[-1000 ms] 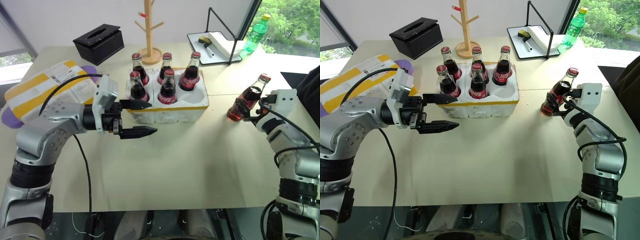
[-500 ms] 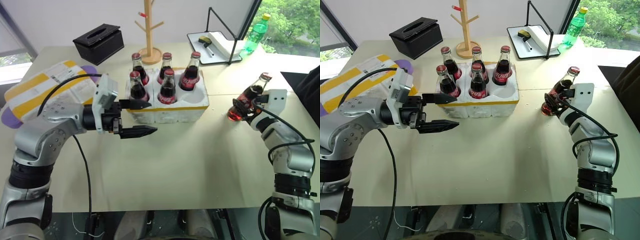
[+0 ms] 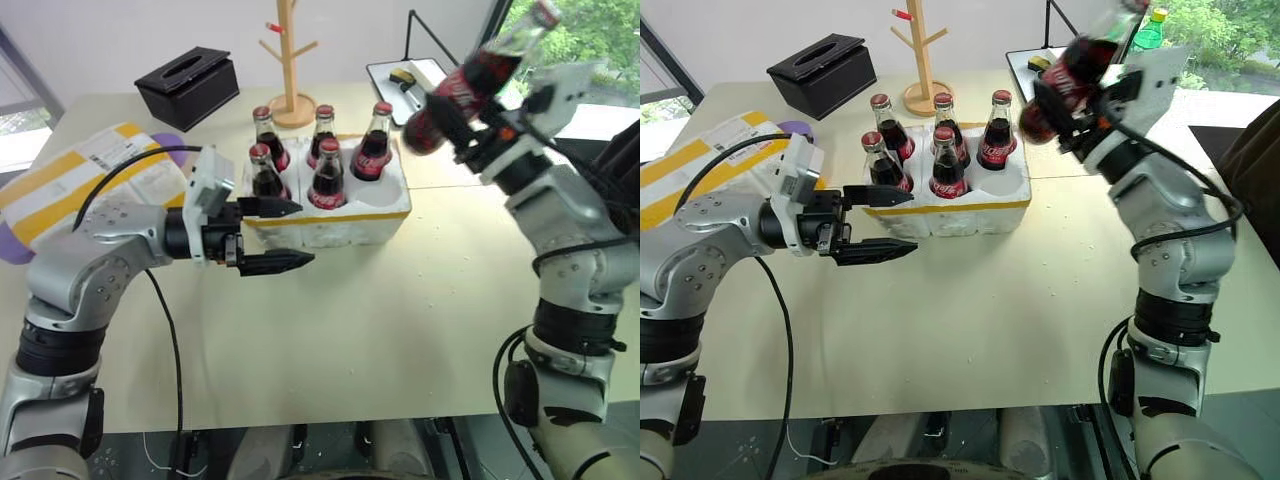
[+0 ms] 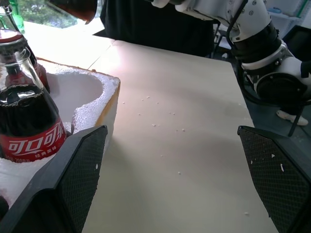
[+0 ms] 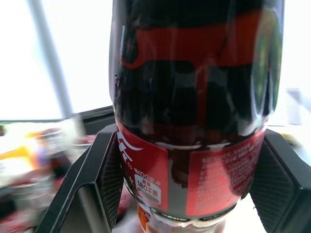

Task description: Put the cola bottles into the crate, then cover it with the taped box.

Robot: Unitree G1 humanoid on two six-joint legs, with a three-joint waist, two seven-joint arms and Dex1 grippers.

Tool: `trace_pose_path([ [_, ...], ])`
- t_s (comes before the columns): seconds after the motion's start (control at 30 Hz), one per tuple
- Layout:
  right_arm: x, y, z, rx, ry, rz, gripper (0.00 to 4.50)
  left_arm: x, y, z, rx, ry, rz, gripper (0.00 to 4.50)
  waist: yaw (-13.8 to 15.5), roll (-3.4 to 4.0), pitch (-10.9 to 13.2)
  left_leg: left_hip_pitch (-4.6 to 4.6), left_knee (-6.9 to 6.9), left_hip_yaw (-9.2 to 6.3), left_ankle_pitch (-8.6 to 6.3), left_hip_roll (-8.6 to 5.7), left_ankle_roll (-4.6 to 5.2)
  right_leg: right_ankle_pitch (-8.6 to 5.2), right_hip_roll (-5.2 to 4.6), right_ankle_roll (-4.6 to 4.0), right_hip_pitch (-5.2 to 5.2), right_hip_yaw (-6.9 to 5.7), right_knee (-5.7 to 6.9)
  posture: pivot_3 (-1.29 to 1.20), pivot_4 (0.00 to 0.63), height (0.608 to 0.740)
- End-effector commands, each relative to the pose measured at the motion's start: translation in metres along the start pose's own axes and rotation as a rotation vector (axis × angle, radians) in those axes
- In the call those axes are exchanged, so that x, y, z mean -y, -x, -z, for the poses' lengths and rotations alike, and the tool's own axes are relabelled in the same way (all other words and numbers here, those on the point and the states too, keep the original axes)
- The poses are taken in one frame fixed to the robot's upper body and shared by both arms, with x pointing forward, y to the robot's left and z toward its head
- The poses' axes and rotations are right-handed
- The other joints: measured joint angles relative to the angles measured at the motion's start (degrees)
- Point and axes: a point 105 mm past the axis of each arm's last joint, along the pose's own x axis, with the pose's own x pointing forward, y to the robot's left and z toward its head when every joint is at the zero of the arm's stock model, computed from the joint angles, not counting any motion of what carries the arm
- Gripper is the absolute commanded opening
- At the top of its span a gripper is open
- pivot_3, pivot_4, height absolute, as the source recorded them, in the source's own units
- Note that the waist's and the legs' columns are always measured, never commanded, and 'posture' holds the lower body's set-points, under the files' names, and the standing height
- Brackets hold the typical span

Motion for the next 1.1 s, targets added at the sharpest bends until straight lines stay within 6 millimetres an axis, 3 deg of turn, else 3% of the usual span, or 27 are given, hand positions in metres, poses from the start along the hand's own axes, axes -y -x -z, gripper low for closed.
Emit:
trace_pose_path([
  [0.03,-0.018,-0.008,-0.009,0.043,0.035,-0.067,2.78,-0.001,0.005,-0.015,0.019,-0.058,-0.021,4.50,0.0,0.00,0.0,0.00,0.01,0.00,0.00,0.00,0.00,0.00,0.00,0.00,0.00,0.00,0.00,0.00,0.150,0.736],
  [0.7,-0.018,-0.015,0.080,-0.303,0.094,-0.162,2.78,-0.010,0.023,-0.020,0.023,-0.083,-0.141,4.50,-0.2,-0.01,0.0,0.00,-0.03,0.01,0.02,0.02,-0.04,0.00,0.03,0.00,-0.07,0.00,0.02,0.00,0.150,0.736],
  [0.73,-0.016,-0.016,0.083,-0.317,0.093,-0.155,3.58,-0.010,0.023,-0.019,0.023,-0.083,-0.146,4.50,-0.3,-0.01,0.0,0.00,-0.03,0.01,0.03,0.02,-0.04,0.00,0.03,0.00,-0.07,0.00,0.03,0.00,0.150,0.736],
  [0.8,-0.009,-0.017,0.087,-0.343,0.081,-0.132,4.32,-0.011,0.025,-0.016,0.019,-0.084,-0.166,4.50,-0.4,-0.03,0.0,0.00,-0.03,0.02,0.04,0.03,-0.06,0.00,0.03,0.00,-0.07,0.01,0.03,0.00,0.150,0.736],
  [0.93,-0.002,-0.018,0.078,-0.331,0.074,-0.127,4.47,-0.017,0.036,-0.013,0.005,-0.094,-0.242,4.50,-0.3,-0.07,0.0,0.11,-0.04,0.01,0.05,0.04,-0.08,0.01,0.04,-0.01,0.01,0.01,0.05,0.00,0.150,0.736],
  [1.1,0.017,-0.003,0.039,-0.258,0.046,-0.135,4.47,-0.033,0.073,-0.008,-0.052,-0.156,-0.511,4.50,0.0,-0.07,0.0,0.11,-0.04,0.01,0.06,0.03,-0.10,0.02,0.03,-0.03,0.01,0.02,0.05,0.00,0.150,0.736],
])
